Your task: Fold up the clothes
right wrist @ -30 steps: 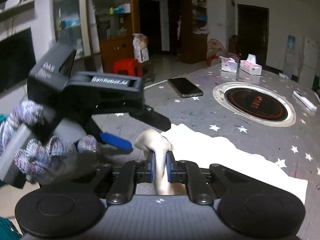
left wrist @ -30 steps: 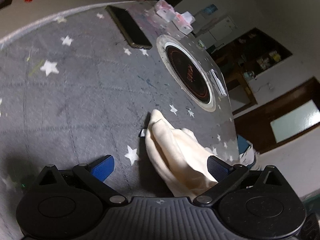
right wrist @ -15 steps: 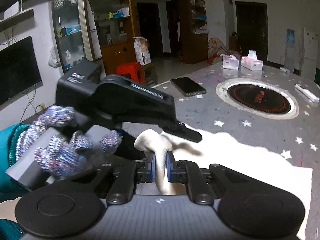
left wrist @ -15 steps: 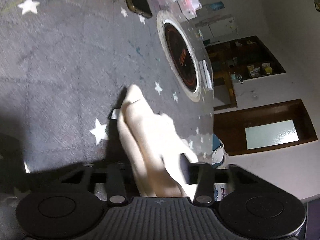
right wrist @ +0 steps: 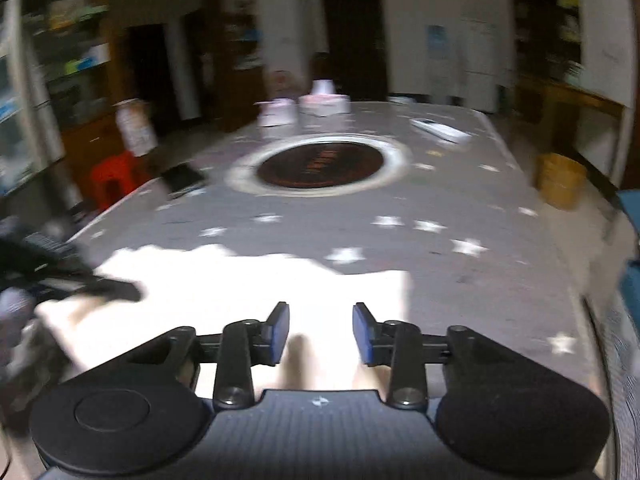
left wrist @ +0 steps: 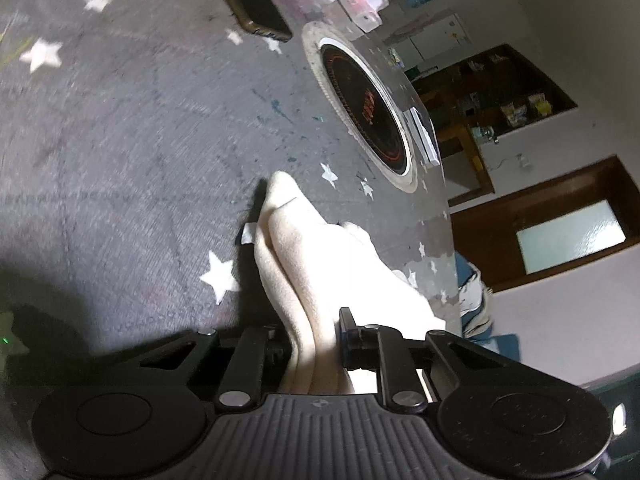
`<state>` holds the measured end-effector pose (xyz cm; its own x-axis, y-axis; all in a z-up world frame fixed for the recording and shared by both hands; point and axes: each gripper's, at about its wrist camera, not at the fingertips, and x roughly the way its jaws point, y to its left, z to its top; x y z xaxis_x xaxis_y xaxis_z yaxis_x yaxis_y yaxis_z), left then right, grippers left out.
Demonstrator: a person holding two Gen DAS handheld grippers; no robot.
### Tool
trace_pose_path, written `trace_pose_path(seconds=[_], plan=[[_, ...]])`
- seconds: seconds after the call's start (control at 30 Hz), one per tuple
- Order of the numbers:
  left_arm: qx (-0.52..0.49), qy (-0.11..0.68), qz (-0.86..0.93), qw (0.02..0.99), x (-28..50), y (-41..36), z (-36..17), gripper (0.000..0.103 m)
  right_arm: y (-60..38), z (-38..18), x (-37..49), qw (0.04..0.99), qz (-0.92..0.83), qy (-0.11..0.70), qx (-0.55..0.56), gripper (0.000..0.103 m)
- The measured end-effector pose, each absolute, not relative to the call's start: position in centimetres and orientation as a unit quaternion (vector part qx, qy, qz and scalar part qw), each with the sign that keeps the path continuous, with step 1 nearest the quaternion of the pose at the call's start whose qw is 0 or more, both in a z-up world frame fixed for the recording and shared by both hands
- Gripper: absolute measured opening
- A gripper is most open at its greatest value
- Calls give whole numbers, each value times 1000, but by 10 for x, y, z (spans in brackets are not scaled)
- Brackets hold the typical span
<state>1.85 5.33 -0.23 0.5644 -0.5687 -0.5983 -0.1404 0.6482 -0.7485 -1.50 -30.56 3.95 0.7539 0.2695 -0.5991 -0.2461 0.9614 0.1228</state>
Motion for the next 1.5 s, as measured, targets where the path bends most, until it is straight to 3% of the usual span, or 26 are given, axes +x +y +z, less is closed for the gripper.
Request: trace_pose_path(seconds=[0.1,0.3,0.33,0.37,0.4,0.47,1.07,1.5], plan=[[-377,447,-133,800,19,50,2,18,-325,29,-1,935,117,333,43,44],[-334,446,-130,820,22,41,9,18,-340,4,18,923,119,351,103,44],[-326,445,-130,824,22,40,11,18,-340,4,18,923,124,348,107,40],[-318,443,-130,828,22,38,13,18,-339,3,18,923,130,346,111,25],[-311,441,-130,832,23,36,14,18,-337,3,18,921,138,345,115,19],[-298,436,-136,838,24,32,20,18,-335,5,16,922,144,340,116,11],[-205,394,-250,860,59,-69,77,15,-392,85,-22,967,62,239,66,10],[-143,414,-284,853,89,-128,63,16,-431,65,-13,963,-5,260,68,10]])
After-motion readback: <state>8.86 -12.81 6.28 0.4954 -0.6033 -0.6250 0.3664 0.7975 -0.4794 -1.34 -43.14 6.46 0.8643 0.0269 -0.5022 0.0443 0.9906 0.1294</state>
